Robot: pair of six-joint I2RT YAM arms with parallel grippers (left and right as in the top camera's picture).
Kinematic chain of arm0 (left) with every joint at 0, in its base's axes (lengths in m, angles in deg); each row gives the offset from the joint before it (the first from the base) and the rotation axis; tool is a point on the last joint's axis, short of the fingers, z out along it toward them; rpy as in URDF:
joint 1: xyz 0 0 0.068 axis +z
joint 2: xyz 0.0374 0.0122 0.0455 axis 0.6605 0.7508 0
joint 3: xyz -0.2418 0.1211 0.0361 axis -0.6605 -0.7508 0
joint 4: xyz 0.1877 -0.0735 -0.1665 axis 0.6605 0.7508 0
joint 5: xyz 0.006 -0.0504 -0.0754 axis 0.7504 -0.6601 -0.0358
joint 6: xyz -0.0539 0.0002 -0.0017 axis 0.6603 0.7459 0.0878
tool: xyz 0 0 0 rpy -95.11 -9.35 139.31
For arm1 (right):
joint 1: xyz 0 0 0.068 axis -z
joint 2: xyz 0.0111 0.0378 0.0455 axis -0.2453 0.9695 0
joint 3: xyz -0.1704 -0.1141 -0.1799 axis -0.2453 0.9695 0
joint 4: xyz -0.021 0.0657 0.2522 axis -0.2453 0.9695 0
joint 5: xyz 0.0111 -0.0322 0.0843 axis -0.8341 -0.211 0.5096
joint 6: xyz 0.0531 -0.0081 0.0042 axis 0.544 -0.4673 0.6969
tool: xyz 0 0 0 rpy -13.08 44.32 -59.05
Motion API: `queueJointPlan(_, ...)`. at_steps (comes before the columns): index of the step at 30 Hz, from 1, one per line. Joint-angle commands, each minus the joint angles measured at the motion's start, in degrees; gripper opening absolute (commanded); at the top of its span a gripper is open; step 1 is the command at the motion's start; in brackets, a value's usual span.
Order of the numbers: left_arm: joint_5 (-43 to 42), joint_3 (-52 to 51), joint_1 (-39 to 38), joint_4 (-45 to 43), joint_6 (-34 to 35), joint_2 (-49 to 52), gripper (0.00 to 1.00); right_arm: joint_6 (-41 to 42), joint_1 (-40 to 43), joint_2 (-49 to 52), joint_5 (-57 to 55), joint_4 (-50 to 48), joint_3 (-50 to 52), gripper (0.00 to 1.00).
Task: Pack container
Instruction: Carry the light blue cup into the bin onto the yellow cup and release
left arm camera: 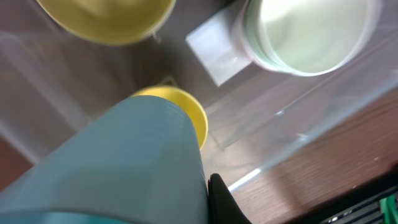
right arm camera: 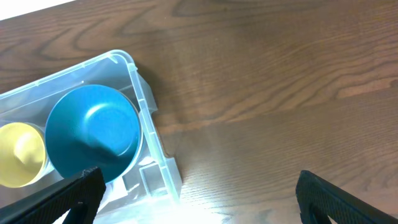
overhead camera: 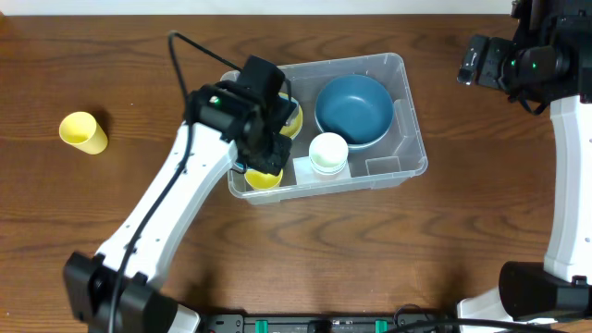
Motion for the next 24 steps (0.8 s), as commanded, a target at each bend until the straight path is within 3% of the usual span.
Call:
queueJointPlan(1, 1.0, -0.5, 0.0, 1.7, -0.8, 3.2, 0.06, 0.9, 0.3, -0.4, 0.0, 0.0, 0.0, 0.99)
queueJointPlan(7, 1.0, -0.5, 0.0, 2.9, -0.8, 6.5, 0.06, 0.9, 0.3, -0.4, 0.0, 0.0, 0.0, 0.99)
queueJointPlan(12, 1.1, -0.5, 0.0, 2.0, -0.8, 6.6, 0.66, 0.9, 0.3, -0.4, 0.0, 0.0, 0.0, 0.99)
queueJointPlan(13, 1.1, -0.5, 0.1, 1.8, -0.8, 6.6, 0.71, 0.9, 0.3, -0.4, 0.0, 0.0, 0.0, 0.99)
queueJointPlan(24, 2.0, 9.2, 6.2, 3.6, 1.0, 3.7, 0.73, 0.9, 0.3, -0.4, 0.0, 0.0, 0.0, 0.99)
